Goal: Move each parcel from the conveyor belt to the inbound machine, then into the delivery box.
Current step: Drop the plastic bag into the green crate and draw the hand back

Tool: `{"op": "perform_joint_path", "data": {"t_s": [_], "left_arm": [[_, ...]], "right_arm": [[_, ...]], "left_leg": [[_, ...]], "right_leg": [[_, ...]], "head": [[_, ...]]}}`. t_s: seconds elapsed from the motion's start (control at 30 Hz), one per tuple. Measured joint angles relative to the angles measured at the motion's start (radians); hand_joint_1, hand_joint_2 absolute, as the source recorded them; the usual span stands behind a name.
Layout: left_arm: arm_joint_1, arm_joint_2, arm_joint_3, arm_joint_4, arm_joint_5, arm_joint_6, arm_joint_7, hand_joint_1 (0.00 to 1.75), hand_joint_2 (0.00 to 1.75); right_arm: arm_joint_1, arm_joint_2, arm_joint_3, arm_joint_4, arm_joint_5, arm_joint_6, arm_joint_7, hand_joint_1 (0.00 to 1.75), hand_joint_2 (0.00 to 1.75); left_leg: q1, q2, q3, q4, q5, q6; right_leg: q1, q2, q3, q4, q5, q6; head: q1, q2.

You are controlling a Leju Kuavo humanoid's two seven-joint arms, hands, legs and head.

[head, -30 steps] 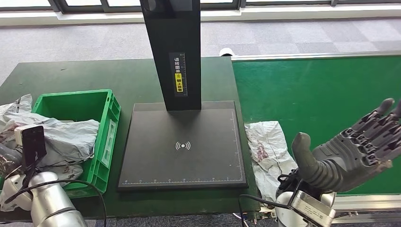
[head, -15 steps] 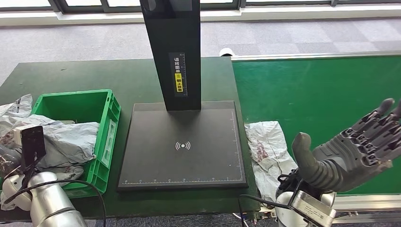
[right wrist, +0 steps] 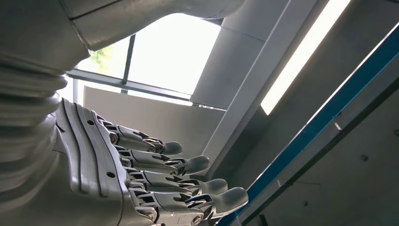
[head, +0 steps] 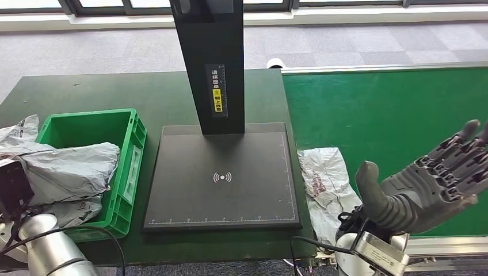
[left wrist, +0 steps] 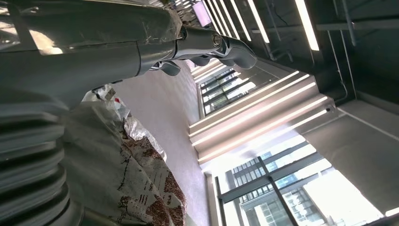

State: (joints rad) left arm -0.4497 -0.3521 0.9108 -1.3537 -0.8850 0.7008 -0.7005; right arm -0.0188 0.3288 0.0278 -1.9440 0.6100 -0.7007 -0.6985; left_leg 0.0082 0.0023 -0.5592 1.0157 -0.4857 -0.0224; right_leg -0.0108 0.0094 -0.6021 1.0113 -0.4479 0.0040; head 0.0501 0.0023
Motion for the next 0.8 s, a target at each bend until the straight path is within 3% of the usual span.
{"op": "perform_joint_path", "data": {"t_s": [0.27,0.8], "left_arm": [[0.055,-0.004,-0.08,-0.081,0.07,0.0,-0.001,0.0,1.75],[0.066,-0.006,-0.102,-0.103,0.071,0.0,-0.001,0.0,1.75]], "right_arm": [[0.0,0.0,0.0,0.0,0.0,0.0,0.0,0.0,1.75],[0.0,0.0,0.0,0.0,0.0,0.0,0.0,0.0,1.75]], "left_leg": [[0.0,0.0,0.0,0.0,0.0,0.0],[0.0,0.0,0.0,0.0,0.0,0.0]], "right_leg": [[0.0,0.0,0.0,0.0,0.0,0.0],[0.0,0.0,0.0,0.0,0.0,0.0]], "head": [[0.0,0.0],[0.0,0.0]]}}
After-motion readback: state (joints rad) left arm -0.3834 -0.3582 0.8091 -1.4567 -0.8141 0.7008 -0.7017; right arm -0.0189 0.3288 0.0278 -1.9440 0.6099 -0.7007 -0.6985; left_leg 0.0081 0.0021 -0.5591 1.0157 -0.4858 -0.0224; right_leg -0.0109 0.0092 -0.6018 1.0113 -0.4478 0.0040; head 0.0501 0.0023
